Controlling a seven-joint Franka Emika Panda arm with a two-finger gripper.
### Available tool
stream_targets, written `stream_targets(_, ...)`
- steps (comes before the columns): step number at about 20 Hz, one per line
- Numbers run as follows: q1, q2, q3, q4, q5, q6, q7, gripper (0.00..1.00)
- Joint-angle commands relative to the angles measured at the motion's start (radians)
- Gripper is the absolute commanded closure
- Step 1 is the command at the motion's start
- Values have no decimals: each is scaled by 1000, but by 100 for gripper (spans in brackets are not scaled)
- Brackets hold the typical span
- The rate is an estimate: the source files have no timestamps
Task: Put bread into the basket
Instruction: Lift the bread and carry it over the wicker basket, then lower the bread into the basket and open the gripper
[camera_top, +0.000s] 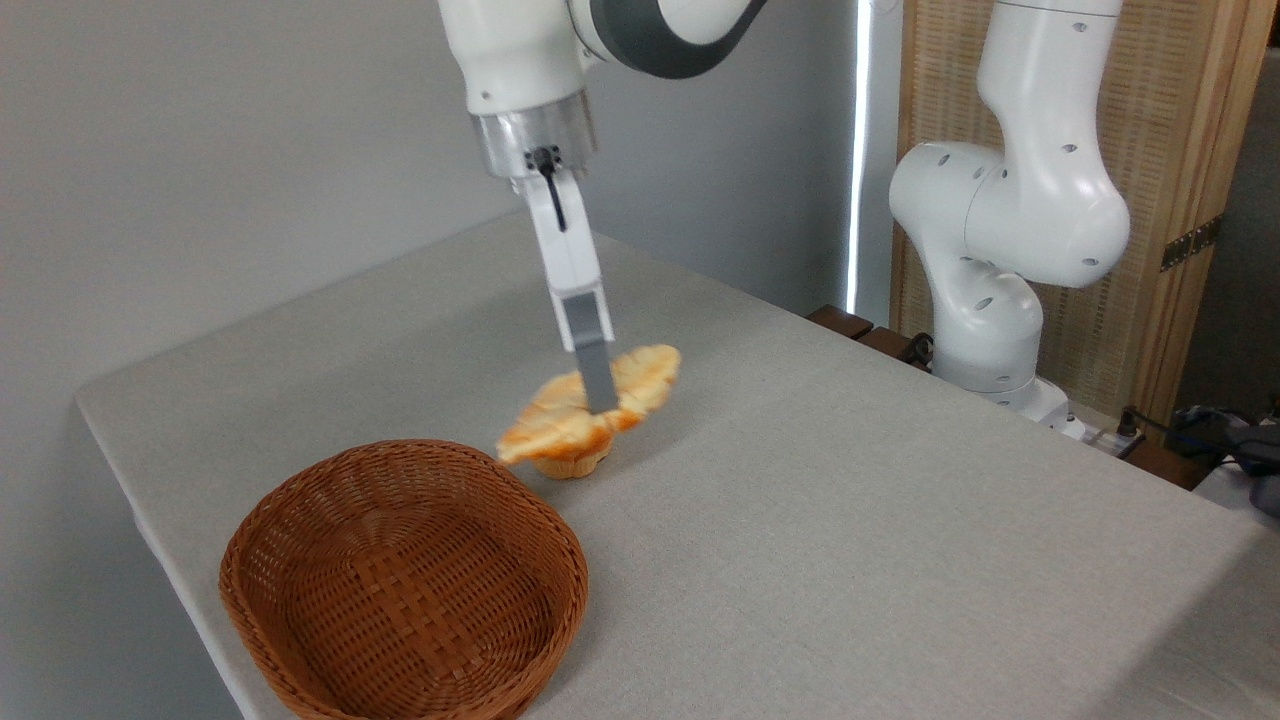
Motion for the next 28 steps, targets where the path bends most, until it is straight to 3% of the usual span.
stream_targets(1, -4, 137, 32, 205, -110, -23, -45, 57)
stream_targets(6, -4, 298, 31, 381, -121, 58, -124, 56)
stream_targets(10, -4, 376, 20, 391, -124, 221, -119, 54)
stream_targets(14, -4, 425, -14, 389, -112, 266, -116, 52)
stream_targets(16, -4, 439, -15, 389, -111, 279, -116, 30)
stream_targets(19, -4, 442, -15, 388, -109, 290, -116, 19)
stream_targets(28, -2, 442, -15, 386, -109, 318, -118, 1)
